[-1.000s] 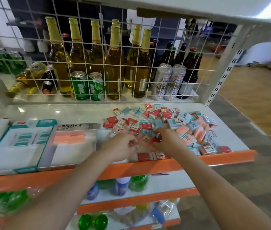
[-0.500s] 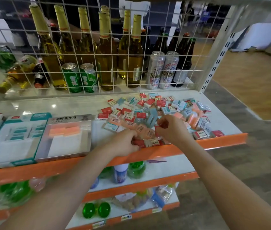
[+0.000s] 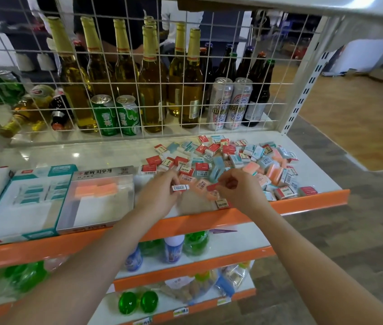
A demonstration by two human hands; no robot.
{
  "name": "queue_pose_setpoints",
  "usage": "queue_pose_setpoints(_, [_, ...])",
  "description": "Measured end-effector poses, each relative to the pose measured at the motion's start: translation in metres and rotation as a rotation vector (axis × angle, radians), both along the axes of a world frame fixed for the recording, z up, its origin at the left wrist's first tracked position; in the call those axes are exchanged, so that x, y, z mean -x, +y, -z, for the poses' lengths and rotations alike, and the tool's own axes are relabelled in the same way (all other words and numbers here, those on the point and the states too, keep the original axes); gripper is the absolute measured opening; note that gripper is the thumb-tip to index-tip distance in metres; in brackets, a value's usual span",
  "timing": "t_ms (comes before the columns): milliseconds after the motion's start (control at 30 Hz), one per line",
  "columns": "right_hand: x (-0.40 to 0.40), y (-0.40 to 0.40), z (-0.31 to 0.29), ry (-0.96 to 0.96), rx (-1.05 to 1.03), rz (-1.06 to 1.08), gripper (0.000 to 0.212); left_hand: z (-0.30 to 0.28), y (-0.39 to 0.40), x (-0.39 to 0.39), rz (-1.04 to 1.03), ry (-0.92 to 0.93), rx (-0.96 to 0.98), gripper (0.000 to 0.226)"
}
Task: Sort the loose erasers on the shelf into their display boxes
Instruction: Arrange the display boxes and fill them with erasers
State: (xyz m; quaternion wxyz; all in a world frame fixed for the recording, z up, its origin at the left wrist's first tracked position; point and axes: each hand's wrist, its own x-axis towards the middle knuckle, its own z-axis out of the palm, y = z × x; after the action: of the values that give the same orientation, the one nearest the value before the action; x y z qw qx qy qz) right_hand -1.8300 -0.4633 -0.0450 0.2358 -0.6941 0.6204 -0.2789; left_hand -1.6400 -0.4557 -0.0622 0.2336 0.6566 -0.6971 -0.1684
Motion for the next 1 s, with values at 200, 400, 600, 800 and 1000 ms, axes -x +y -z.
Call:
queue_pose_setpoints(200, [-0.010, 0.001, 0.010, 0.110, -0.021, -0.042, 0.015, 0.012, 0.005, -0.015, 0.100, -0.003, -0.035, 0.018])
queue_pose_setpoints(400, [-0.004, -0.003, 0.009, 0.221, -0.077, -0.062, 0.020, 0.015, 0.002, -0.016, 0.092, -0.004, -0.104, 0.018])
queue_pose_setpoints(600, [-0.007, -0.007, 0.007, 0.298, -0.129, -0.067, 0.036, 0.010, -0.002, -0.016, 0.065, -0.056, -0.218, 0.041])
queue_pose_setpoints(800, [-0.010, -0.008, 0.003, 0.322, -0.172, -0.089, 0.027, 0.005, 0.001, -0.014, 0.081, -0.128, -0.199, 0.025])
queue_pose_setpoints(1000, [-0.013, -0.009, 0.003, 0.335, -0.166, -0.084, 0.026, 0.008, 0.003, -0.014, 0.054, -0.080, -0.196, 0.023])
